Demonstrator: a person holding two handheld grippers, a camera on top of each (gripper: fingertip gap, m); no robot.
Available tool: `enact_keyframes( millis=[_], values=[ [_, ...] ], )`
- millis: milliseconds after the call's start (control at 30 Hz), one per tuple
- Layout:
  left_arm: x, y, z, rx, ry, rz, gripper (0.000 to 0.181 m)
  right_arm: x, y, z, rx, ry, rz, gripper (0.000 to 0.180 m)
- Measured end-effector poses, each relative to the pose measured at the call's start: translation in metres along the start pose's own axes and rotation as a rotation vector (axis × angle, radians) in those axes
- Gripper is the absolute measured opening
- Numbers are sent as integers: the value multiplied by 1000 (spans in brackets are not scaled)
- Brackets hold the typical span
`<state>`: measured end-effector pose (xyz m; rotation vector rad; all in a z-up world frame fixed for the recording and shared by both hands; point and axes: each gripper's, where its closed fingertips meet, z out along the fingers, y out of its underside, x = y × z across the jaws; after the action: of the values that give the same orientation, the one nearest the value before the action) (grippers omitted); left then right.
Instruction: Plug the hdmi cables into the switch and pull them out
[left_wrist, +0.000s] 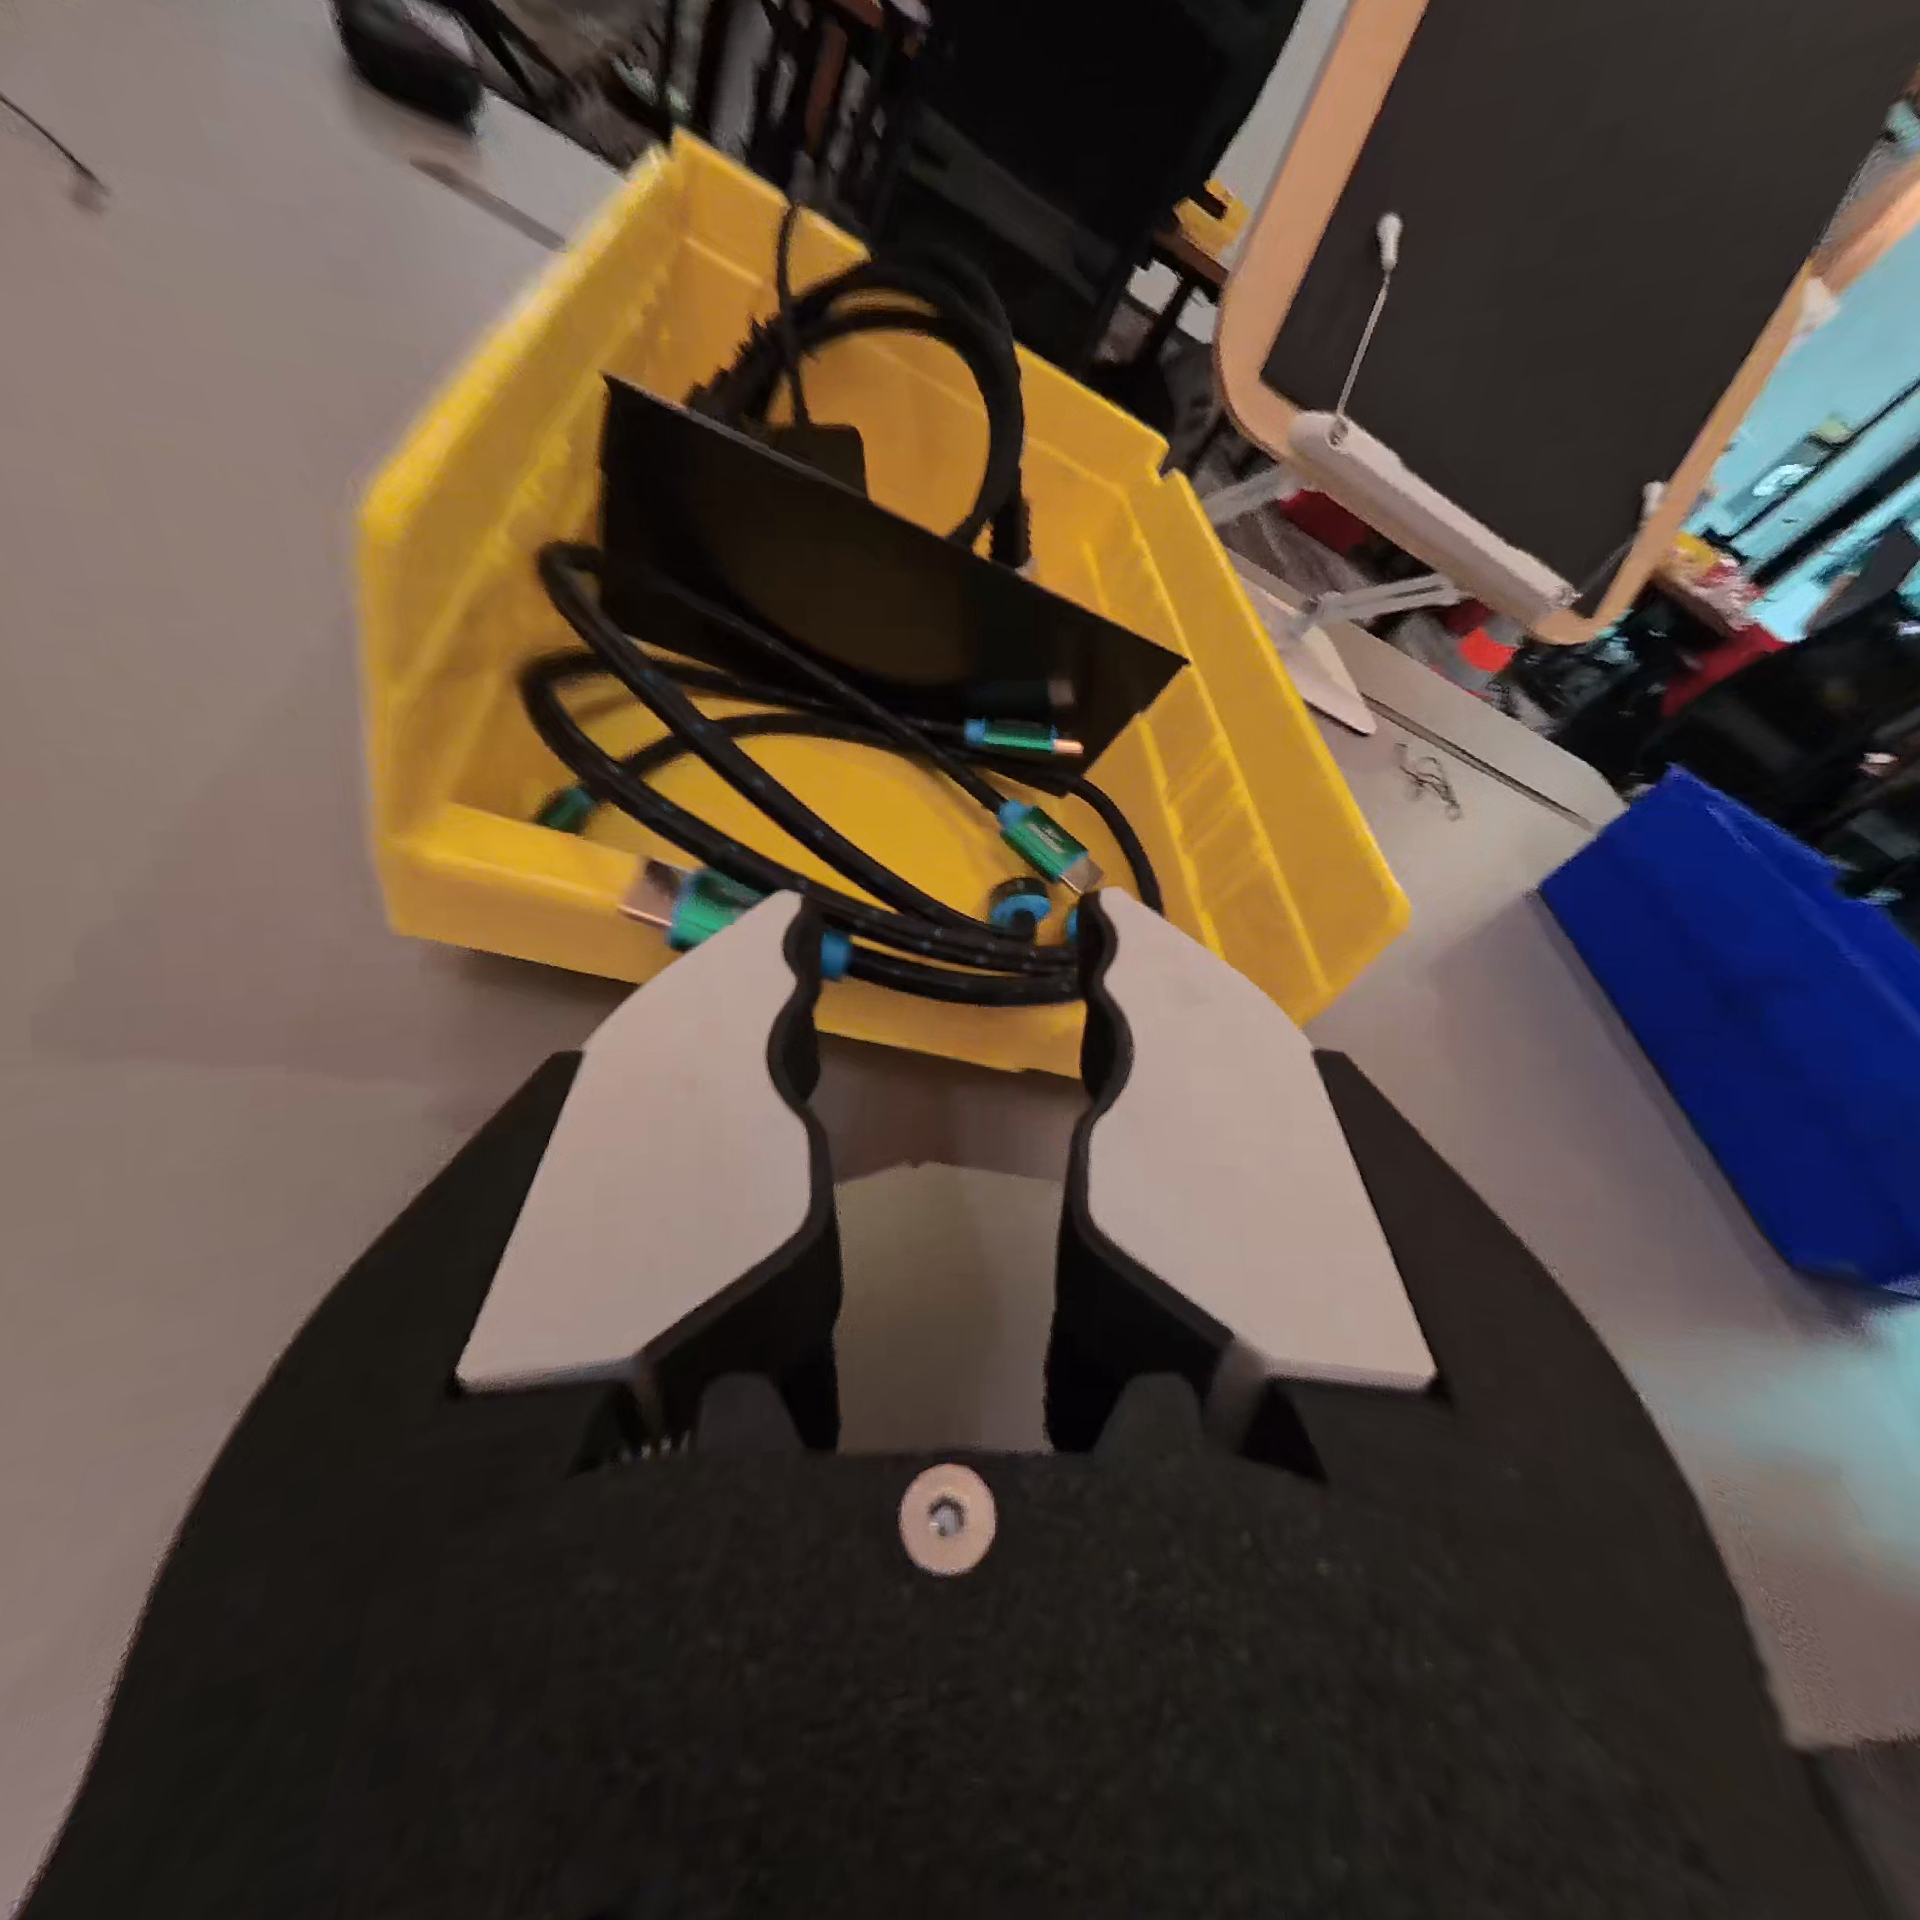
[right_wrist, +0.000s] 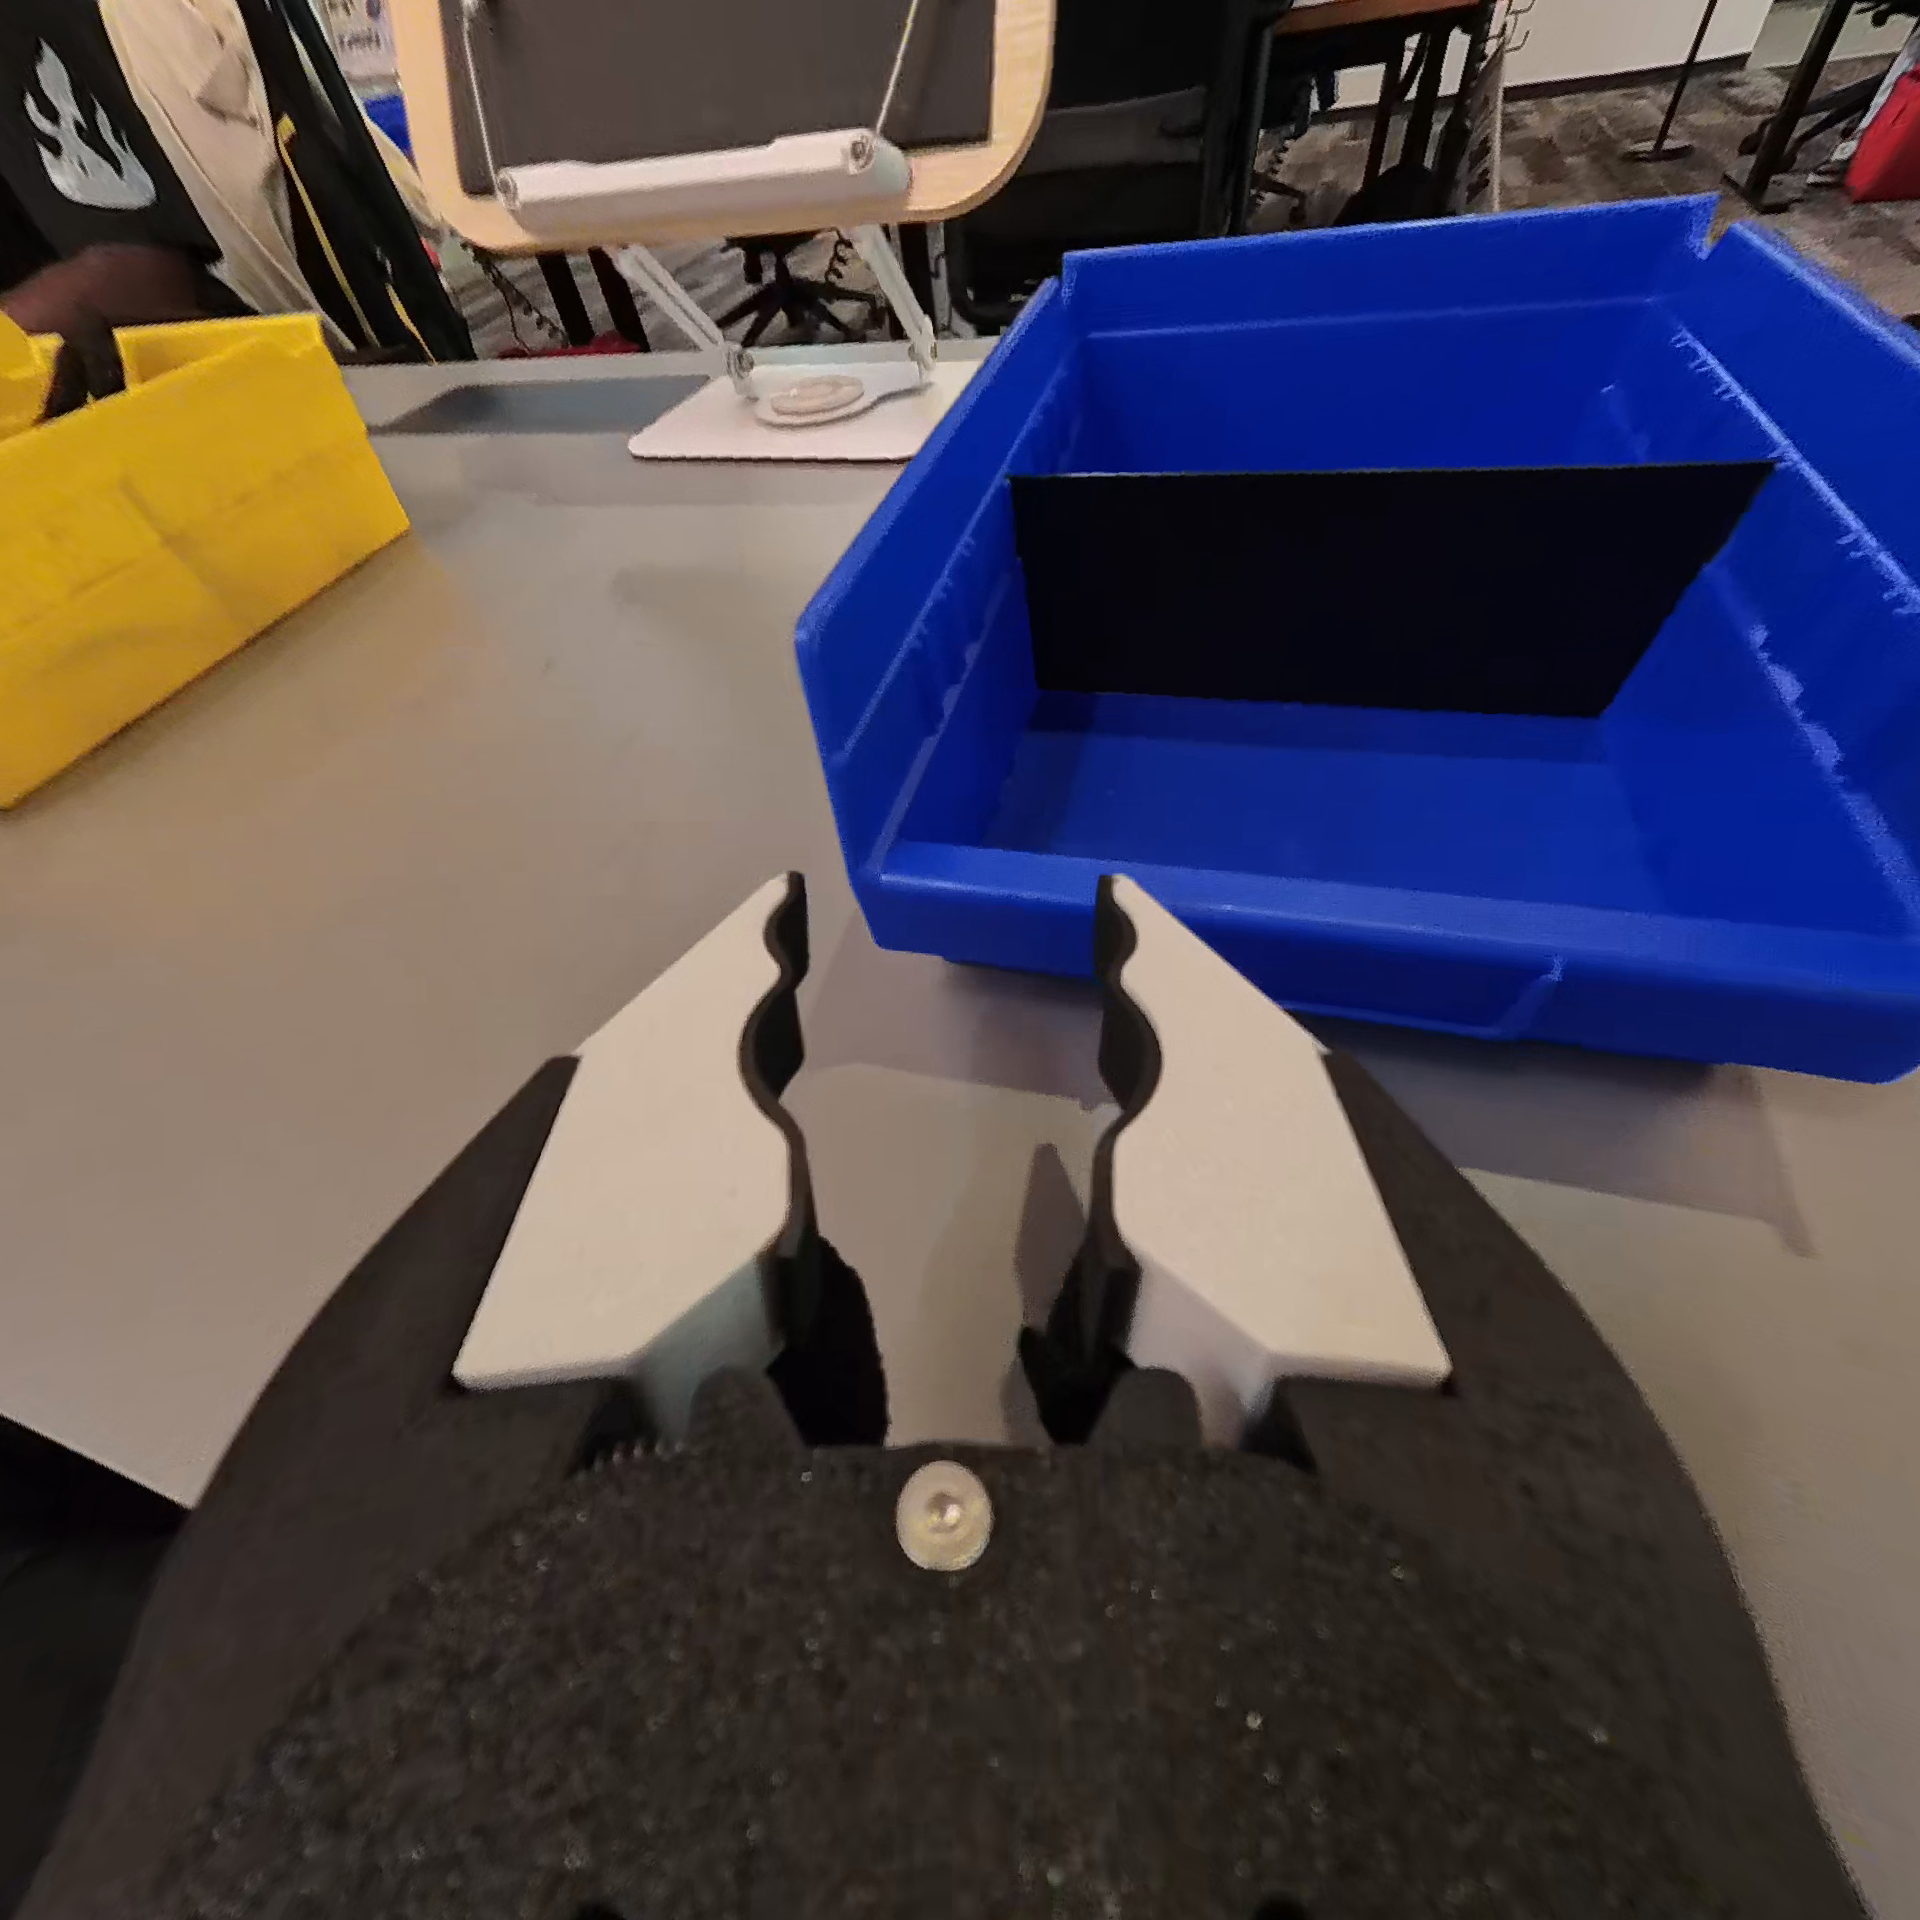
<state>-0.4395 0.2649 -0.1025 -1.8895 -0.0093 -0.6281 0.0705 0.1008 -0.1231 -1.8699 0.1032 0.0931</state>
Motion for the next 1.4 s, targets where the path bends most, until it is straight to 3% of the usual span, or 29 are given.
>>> enact_keyframes(
  millis=[167, 433, 567, 833, 967, 1033, 1100, 1167, 1400],
  values=[
    [-21, -22, -6, 42, -129, 210, 44, 1, 1, 0, -4, 14, -29, 55],
    [-35, -29, 30, -98, -189, 200, 33, 3, 1, 0, -5, 14, -23, 55],
    [-35, -19, 49, -175, -207, 150, 20, 8, 4, -1, -16, 25, -12, 55],
    [-42, -19, 37, -149, -257, 138, 44, 9, 6, 0, -29, 28, -19, 55],
    [-53, -10, 38, -194, -277, 132, 44, 4, 8, 0, -41, 31, -47, 55],
    [-56, -11, 39, -191, -273, 119, 40, 4, 6, -1, -33, 38, -61, 55],
    [-59, -18, 37, -158, -284, 138, 20, 4, 7, -1, -36, 39, -63, 55],
    [-58, -24, 36, -137, -282, 166, 12, 5, 6, -1, -35, 43, -60, 55],
    [-45, -48, 33, -27, -293, 384, 9, 7, 6, -1, -36, 42, -47, 55]
  ],
)
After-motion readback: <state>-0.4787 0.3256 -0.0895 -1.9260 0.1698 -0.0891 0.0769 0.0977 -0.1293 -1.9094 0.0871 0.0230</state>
